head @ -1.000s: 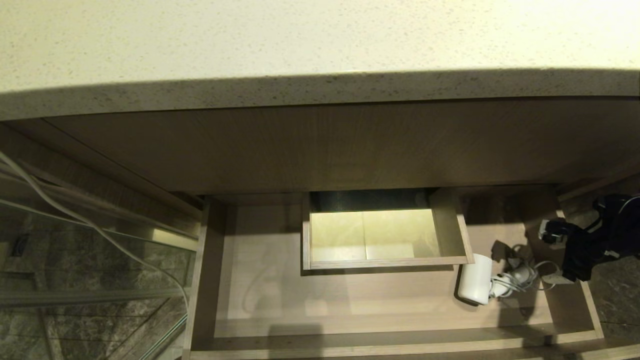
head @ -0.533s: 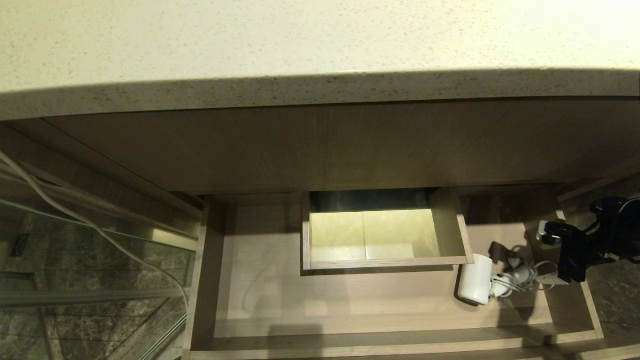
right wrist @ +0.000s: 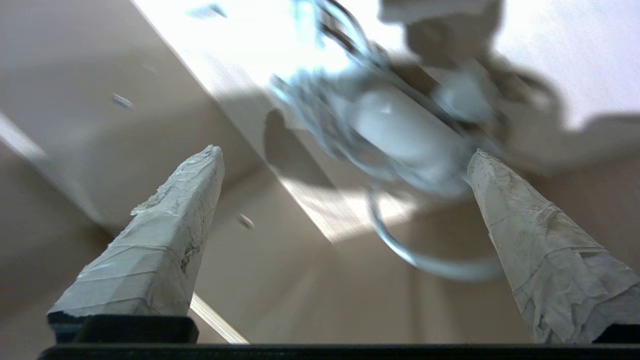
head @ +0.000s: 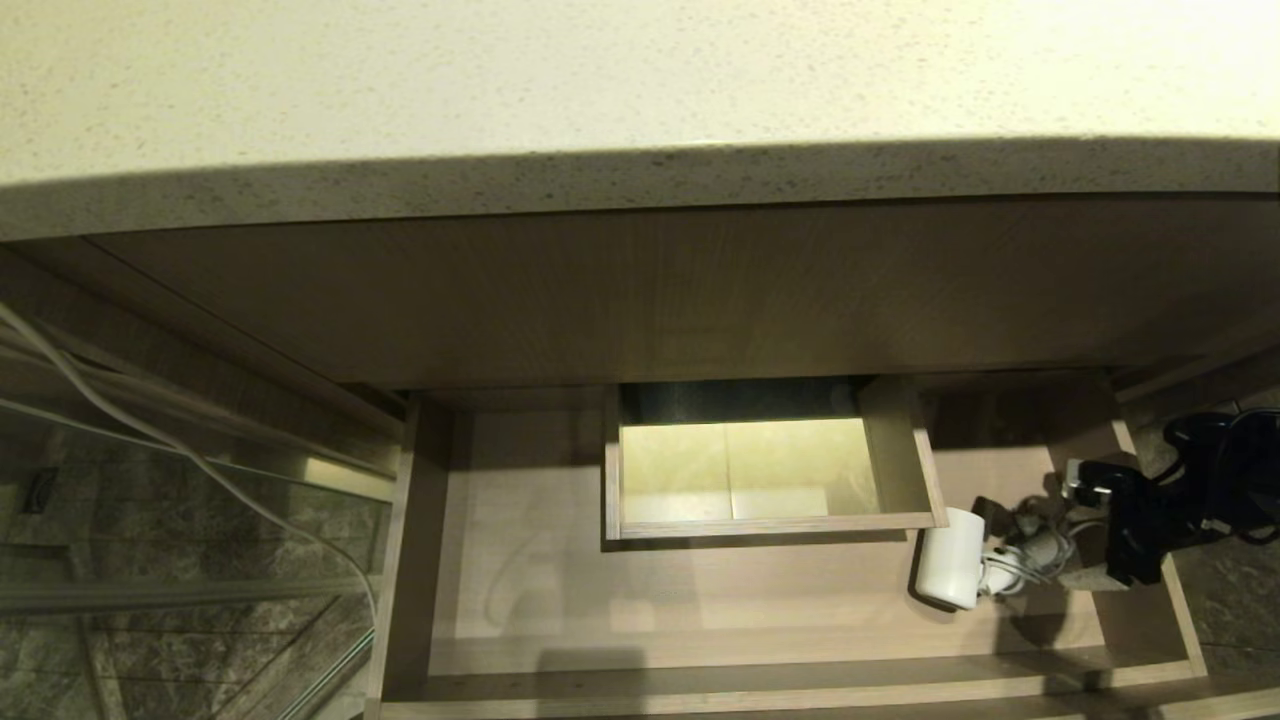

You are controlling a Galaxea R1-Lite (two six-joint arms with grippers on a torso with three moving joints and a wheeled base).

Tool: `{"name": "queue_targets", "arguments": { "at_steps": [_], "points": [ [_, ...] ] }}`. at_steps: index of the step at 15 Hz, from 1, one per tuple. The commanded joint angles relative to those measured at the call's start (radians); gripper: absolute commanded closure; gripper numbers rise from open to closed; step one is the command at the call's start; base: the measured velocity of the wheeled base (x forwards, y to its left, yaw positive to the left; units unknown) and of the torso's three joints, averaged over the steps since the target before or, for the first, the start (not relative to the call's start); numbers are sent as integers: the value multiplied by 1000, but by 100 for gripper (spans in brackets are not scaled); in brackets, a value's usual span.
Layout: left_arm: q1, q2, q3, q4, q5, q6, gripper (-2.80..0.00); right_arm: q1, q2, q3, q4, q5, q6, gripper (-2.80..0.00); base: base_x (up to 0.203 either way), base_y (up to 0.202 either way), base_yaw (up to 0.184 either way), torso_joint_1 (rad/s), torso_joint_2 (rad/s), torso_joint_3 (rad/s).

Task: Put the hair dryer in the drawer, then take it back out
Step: Take the hairdryer out

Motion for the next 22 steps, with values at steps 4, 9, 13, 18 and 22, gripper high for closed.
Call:
{"name": "queue_targets", "arguments": {
  "at_steps": [4, 9, 13, 18, 22],
  "points": [
    [0, 0, 40, -2, 0, 0, 0, 21, 25, 39, 5, 35, -37, -280, 0, 0, 0, 0, 0, 0],
    [0, 0, 40, -2, 0, 0, 0, 41, 61, 45, -68, 35, -42, -280, 0, 0, 0, 0, 0, 0],
    [0, 0, 40, -2, 0, 0, 0, 51, 99, 30, -111, 34, -54, -280, 0, 0, 0, 0, 0, 0],
    [0, 0, 40, -2, 0, 0, 0, 69, 137, 25, -219, 19, -61, -280, 0, 0, 0, 0, 0, 0],
    [0, 0, 40, -2, 0, 0, 0, 68, 156, 17, -223, -14, -64, -280, 0, 0, 0, 0, 0, 0]
  ]
}}
